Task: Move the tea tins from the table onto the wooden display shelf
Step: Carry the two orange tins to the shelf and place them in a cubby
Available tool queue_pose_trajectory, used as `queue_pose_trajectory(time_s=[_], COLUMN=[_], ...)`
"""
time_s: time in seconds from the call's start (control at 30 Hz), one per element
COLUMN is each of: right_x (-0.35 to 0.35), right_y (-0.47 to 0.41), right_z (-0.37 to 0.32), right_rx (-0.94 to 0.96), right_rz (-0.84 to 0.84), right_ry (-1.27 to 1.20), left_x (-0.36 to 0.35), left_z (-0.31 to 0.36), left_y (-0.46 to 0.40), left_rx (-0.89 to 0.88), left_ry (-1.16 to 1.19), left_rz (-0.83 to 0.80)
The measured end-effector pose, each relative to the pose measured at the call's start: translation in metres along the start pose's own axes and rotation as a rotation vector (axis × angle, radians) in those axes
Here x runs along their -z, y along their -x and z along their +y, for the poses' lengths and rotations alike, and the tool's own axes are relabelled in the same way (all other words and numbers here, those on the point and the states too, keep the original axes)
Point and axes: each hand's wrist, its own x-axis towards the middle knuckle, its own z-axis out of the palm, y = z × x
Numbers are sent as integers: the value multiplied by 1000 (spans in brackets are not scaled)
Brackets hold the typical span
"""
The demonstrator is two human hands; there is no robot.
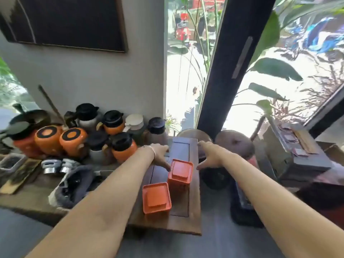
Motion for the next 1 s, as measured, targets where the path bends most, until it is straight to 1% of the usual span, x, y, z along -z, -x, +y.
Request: queue_pose_trajectory(time_s=[0.07,0.13,0.3,0.4,0.53,0.7,0.83,1.0], right_x=[-13,-37,-84,-106,-121,-136,-143,-149], right_y=[-15,-30,-71,-90,-113,-132,-141,-148], right_z=[3,6,16,18,14,1,-1,6], right_rx=[42,63,87,93,111,132,129,149], right_rz=[-25,-49,-52,-58,-39,-44,-39,-3], right_ry=[42,87,182,184,187,230,210,219], left_x=[-20,-52,-114,-140,-153,-171,-179,-180], left_z=[1,-4,-18,-22,-26,-31,-38,-43], left_y=[-7,-14,-36,-41,-43,-32,-32,-43], left_rx=[8,28,61,46,37,33,32,-39], left_ry=[-64,-73,-64,-44,-69,-120,-131,-160], left_rz=[-12,-28,-96,-126,-111,-148,-73,4])
